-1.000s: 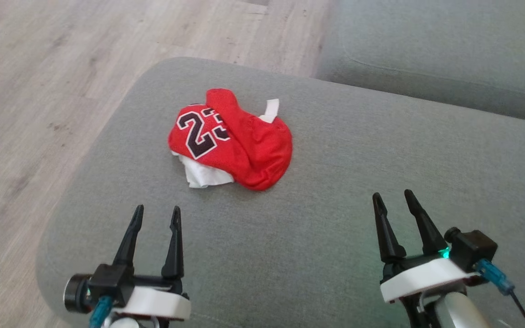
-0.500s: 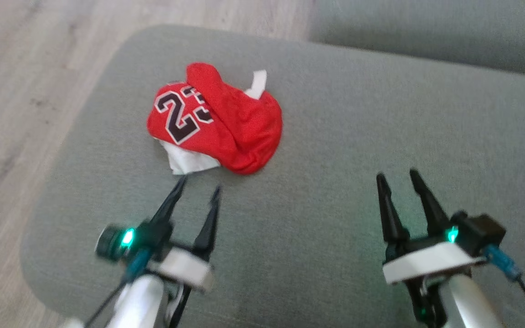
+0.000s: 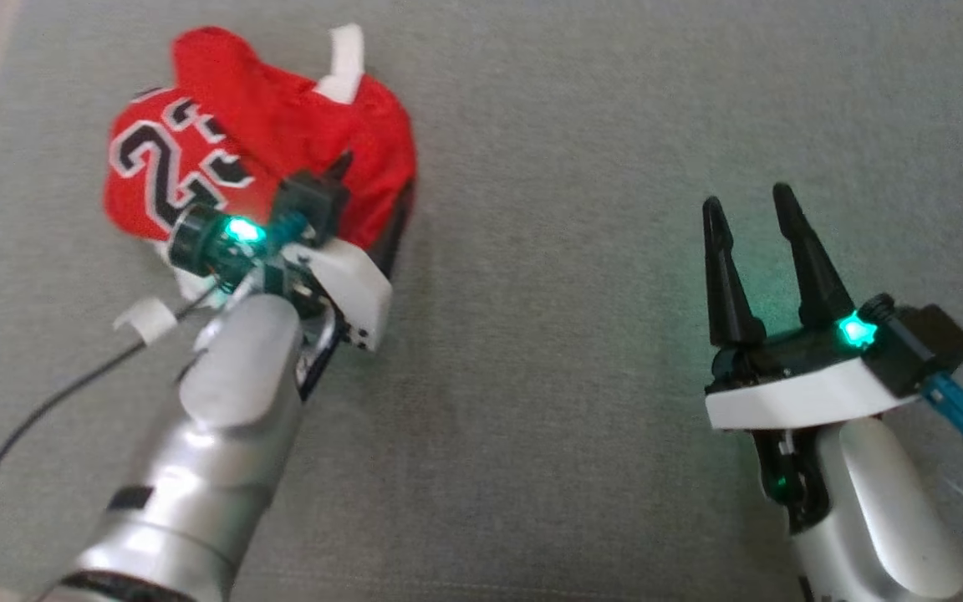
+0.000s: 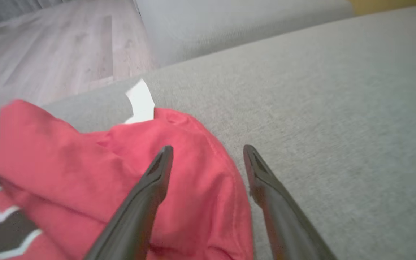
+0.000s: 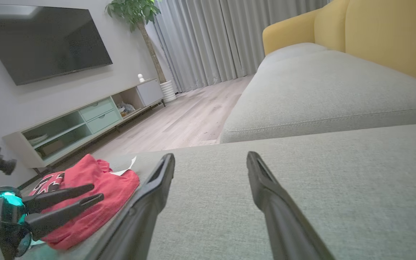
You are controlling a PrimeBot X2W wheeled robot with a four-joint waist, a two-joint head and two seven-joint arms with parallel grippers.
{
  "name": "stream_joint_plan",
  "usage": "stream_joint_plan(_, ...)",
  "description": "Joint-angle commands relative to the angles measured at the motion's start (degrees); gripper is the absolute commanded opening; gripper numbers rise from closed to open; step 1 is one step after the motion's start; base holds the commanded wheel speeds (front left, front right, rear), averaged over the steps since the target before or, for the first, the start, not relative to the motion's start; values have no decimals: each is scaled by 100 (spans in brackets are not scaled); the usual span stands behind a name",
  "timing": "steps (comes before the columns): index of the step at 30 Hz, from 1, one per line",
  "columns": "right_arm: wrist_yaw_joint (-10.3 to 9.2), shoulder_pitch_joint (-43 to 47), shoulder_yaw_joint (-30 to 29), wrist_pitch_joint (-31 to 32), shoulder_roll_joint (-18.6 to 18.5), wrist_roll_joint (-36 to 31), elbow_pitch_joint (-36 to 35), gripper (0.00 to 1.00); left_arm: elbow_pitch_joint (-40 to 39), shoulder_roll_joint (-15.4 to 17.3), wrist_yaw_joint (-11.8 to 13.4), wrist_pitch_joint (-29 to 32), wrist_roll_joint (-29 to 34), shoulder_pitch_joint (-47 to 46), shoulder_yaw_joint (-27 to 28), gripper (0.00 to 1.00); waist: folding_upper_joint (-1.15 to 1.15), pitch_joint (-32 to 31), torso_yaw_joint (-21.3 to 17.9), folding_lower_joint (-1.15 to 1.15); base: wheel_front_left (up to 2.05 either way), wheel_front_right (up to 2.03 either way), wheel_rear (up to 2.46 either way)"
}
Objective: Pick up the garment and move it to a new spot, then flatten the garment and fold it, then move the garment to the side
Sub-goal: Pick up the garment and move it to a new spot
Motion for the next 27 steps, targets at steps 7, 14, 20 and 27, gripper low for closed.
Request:
stream_joint_plan(7,-5,-224,157,-60,-8,58,-520,100,1012,219,-31,259,-200,-722,128,54,0,455,-417,-2,0,0,0)
stream_joint_plan(14,-5,-224,177,-60,-8,99,-472,100,1047,147,-32,-929,-495,-784,-208,0,0,181,-588,-2,0,0,0)
stream_joint_plan(20,-5,-150,64,-60,-8,251,-422,100,377,53,-32,-1358,-853,-768,-745,0,0,-208,-890,-2,0,0,0)
stream_joint_plan(27,-5,-80,95,-60,-8,454,-436,100,-821,6,-18,-1385,-1353,-725,-922,0,0,-404,-1522,-2,0,0,0)
